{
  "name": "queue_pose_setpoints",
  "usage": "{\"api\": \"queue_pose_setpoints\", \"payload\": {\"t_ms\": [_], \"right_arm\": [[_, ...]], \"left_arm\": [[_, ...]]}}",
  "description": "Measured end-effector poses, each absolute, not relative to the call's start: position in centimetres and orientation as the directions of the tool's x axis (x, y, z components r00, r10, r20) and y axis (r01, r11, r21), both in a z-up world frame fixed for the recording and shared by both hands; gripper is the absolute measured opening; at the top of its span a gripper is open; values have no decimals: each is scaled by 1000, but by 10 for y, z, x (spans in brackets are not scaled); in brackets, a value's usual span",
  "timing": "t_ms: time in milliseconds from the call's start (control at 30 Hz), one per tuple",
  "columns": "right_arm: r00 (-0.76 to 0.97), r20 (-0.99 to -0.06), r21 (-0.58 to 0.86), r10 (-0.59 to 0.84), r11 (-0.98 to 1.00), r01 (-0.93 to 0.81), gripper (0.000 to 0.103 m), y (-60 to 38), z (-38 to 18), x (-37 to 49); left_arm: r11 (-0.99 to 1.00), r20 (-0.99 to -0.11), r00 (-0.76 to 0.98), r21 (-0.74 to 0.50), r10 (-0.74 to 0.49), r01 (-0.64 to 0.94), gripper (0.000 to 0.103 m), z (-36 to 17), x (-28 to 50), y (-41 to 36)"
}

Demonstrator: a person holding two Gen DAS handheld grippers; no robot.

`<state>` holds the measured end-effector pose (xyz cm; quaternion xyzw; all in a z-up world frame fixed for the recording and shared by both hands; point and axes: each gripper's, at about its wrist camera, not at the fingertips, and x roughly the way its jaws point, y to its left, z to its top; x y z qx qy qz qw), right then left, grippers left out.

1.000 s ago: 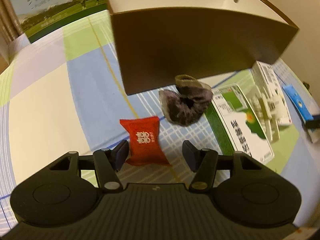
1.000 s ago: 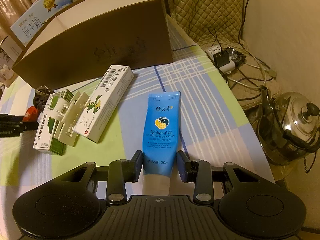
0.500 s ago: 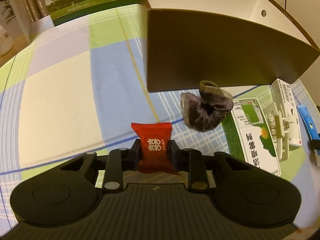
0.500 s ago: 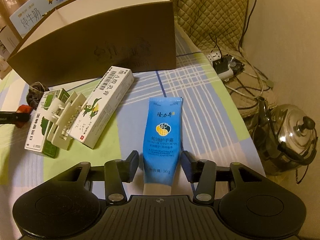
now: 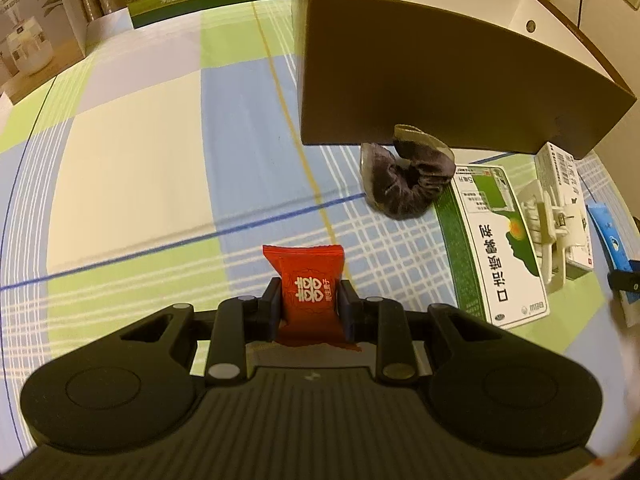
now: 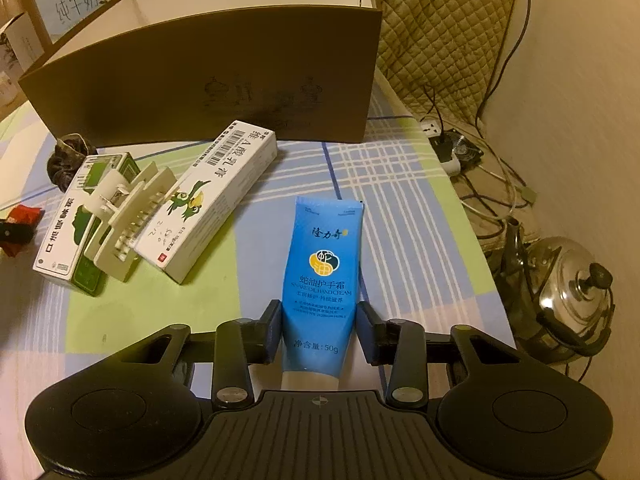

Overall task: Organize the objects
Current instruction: 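Carry the red packet and blue tube into the box and open both grippers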

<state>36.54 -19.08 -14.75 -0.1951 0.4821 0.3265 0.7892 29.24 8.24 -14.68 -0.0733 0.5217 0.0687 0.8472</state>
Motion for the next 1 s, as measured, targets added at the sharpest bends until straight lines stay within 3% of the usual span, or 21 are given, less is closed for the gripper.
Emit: {"api": "queue_pose_setpoints", "payload": {"t_ms": [567, 1000], "right_arm": [[274, -830, 150, 485, 668, -729, 36, -211, -105, 358], [233, -738, 141, 634, 482, -865, 36, -168, -44, 372]], "left_arm": [[974, -863, 504, -81, 39, -213, 23, -106, 272, 75], [979, -809, 588, -96, 27, -178, 23, -42, 301, 68]]}}
